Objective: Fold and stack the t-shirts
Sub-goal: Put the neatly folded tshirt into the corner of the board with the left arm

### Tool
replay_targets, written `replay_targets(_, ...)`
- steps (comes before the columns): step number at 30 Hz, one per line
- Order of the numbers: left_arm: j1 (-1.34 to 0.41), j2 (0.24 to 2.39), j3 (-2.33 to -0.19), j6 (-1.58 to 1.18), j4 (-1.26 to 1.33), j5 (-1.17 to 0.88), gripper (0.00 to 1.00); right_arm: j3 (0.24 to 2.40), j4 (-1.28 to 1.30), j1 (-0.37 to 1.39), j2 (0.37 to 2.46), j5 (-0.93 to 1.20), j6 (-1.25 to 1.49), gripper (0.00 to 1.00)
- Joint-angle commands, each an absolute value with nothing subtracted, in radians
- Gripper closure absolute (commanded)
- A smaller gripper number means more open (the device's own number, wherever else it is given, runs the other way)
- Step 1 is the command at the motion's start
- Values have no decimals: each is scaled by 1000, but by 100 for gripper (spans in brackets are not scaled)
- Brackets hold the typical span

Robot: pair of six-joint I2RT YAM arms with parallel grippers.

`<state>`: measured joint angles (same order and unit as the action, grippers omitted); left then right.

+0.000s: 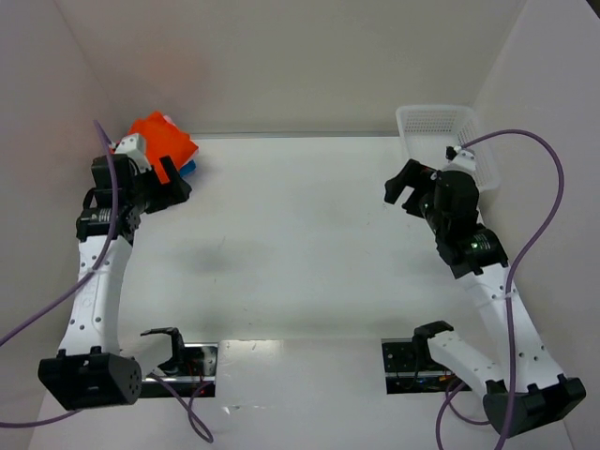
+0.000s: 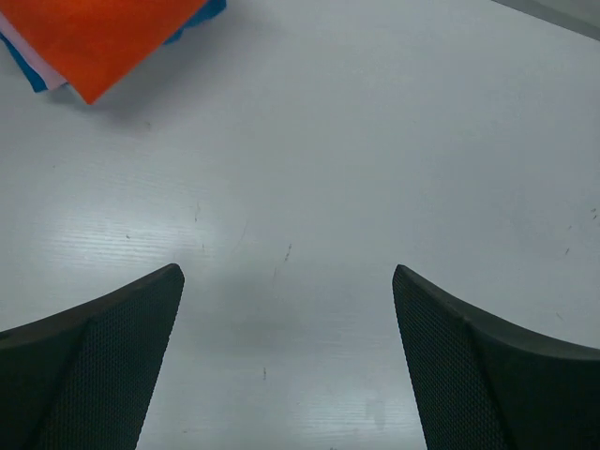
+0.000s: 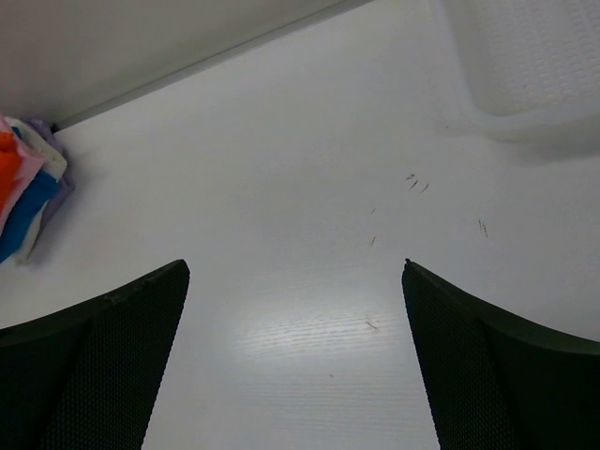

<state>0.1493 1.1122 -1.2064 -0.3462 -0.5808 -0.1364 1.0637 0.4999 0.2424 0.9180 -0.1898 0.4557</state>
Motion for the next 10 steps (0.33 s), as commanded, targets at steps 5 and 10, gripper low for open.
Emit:
replay_targets(5,123,993,-1095,-374,-537,-135,0,1000,434,235,822,-156,459,0)
replay_targets(10,104,959,-1071,-327,-546,-126,0,990,471,235,822,-156,449,0)
